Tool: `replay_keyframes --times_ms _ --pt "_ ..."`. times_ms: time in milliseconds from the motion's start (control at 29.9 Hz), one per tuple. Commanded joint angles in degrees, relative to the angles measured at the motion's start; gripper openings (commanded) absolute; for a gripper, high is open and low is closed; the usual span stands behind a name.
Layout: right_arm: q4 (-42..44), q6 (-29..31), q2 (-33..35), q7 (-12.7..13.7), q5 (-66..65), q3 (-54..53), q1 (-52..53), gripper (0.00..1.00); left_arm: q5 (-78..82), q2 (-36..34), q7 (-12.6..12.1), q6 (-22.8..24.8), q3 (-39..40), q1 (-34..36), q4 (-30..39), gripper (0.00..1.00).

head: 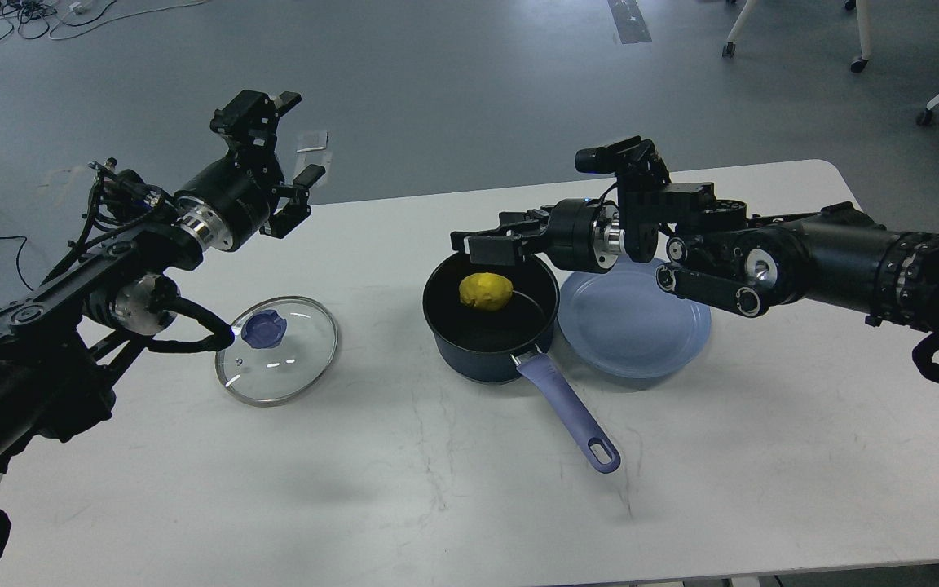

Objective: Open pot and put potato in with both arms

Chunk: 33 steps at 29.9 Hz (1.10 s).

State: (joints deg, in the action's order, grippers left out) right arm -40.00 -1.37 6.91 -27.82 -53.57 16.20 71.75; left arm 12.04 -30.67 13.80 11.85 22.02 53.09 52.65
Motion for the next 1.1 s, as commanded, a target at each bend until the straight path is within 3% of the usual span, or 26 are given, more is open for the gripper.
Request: replay_keyframes --times_ms 0,33,100,134,167,201,267,435,602,1070 --pt "-0.17 1.80 1.61 0.48 8.78 -5.80 0.41 1.00 -0.26 0.08 -0.17 -0.07 0.39 0.00 0.00 0.99" --pt "-0.25 3.12 2.31 0.75 12.31 -8.36 0.23 1.00 -0.52 0.08 -0.17 -0.16 0.39 0.00 0.00 0.99" --pt "-0.17 11.44 5.29 4.07 29.83 -18.53 -0.99 1.00 -1.14 0.17 -0.09 -0.42 0.65 -0.09 0.00 0.99" --pt "-0.17 11.48 5.31 4.09 29.92 -18.58 -1.00 1.00 -1.14 0.17 -0.09 -0.42 0.66 -0.09 0.00 0.99" --pt "-0.08 14.44 6.35 6.61 38.02 -23.10 -2.48 1.00 -1.22 0.17 -0.09 -0.42 1.18 -0.09 -0.09 0.99" --pt "-0.08 14.90 6.80 8.64 44.54 -26.54 -4.14 1.00 -1.23 0.43 -0.09 -0.25 2.23 -0.35 -0.09 0.99" --pt "-0.08 13.77 6.89 10.23 50.37 -30.51 -6.08 1.00 -1.57 0.70 -0.26 0.01 4.16 -1.48 -0.09 0.99" --pt "0.01 12.45 6.89 10.94 51.98 -35.88 -10.22 1.00 -3.60 0.96 -0.70 0.45 7.25 -4.65 0.18 0.99" --pt "0.01 12.45 6.89 14.72 55.05 -38.79 -10.93 1.00 -3.86 -0.09 -0.70 3.88 7.51 -5.89 0.70 0.99" --pt "-0.34 12.36 6.45 14.37 54.09 -36.68 -11.02 1.00 -5.36 4.39 -1.84 2.04 7.51 -5.89 0.18 0.99"
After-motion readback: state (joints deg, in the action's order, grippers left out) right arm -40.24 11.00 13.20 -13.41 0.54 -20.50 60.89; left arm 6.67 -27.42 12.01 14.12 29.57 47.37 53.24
